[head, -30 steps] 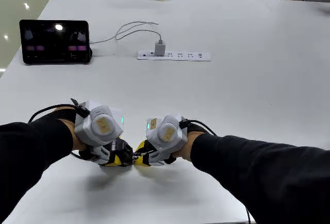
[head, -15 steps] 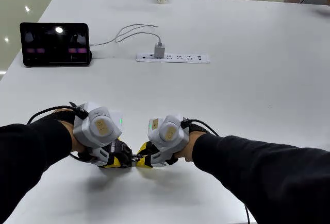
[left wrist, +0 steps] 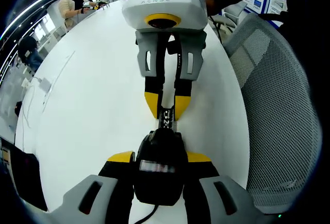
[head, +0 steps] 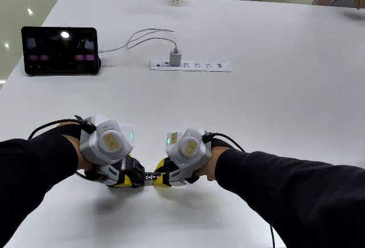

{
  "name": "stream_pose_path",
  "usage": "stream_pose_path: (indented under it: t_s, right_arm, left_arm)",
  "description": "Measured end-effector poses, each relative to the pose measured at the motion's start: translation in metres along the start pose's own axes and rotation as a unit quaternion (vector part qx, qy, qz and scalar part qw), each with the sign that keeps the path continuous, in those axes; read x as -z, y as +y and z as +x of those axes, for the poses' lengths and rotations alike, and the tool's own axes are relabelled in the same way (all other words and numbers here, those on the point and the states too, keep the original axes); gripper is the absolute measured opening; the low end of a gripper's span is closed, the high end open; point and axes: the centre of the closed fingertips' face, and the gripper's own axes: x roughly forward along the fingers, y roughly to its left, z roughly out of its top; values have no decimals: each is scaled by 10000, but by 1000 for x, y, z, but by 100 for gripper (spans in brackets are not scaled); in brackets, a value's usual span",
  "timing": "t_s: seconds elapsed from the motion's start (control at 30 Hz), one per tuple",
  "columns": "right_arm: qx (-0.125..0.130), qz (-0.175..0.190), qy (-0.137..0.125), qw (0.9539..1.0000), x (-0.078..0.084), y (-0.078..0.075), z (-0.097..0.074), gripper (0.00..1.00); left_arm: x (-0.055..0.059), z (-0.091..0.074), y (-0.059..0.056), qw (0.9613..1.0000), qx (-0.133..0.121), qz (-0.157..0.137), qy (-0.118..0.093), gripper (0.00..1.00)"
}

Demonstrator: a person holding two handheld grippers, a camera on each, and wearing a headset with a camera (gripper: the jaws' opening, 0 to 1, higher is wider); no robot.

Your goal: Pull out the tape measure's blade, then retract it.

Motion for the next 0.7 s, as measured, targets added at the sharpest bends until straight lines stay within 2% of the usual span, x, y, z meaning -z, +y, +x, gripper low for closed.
stream_pose_path:
  t_s: [0.7]
  right_arm:
    - [44, -107, 90, 9999, 10, -1, -10, 11]
  left_arm:
    - [0, 0, 1, 10000, -5, 6, -28, 31]
